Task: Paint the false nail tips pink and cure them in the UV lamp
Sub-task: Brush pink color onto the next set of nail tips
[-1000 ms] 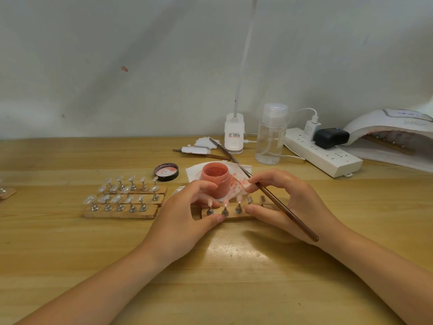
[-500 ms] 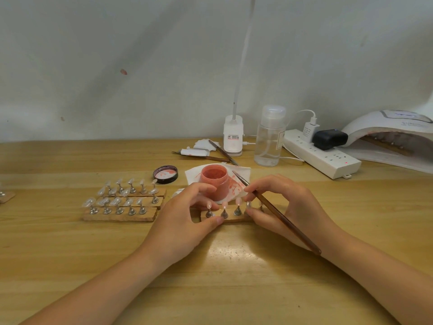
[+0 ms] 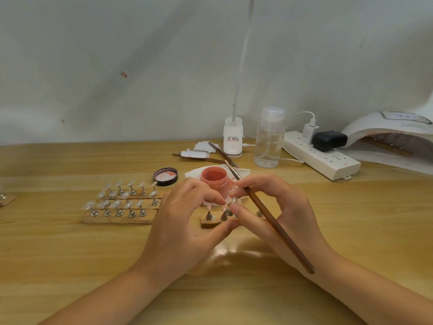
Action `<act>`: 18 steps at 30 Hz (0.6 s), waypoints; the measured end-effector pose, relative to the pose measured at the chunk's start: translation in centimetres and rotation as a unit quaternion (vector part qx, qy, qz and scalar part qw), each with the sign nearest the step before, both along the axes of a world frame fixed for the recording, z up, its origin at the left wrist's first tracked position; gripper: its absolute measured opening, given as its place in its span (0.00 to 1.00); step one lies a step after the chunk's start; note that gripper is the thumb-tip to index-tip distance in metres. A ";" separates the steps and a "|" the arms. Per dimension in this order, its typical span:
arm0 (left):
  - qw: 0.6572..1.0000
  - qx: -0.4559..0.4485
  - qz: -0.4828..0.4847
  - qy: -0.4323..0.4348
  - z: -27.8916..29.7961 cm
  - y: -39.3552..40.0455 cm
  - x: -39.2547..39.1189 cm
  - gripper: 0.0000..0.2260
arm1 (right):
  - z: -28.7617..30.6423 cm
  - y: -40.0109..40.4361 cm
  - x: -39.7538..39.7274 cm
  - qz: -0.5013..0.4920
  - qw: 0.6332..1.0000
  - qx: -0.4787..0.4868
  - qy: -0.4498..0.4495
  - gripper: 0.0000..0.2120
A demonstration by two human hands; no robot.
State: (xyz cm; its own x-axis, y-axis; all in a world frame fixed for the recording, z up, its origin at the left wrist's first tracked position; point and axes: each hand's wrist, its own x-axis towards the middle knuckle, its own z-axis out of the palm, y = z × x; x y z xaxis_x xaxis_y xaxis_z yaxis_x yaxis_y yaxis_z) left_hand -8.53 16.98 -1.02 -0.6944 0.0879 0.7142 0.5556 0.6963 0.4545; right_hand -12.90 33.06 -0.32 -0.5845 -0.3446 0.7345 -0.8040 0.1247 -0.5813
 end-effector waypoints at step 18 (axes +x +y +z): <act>0.984 0.161 0.001 -0.069 0.2 -0.5 -0.4 0.03 | 1.6 -0.3 -0.8 -0.022 0.992 -0.087 -0.090 0.09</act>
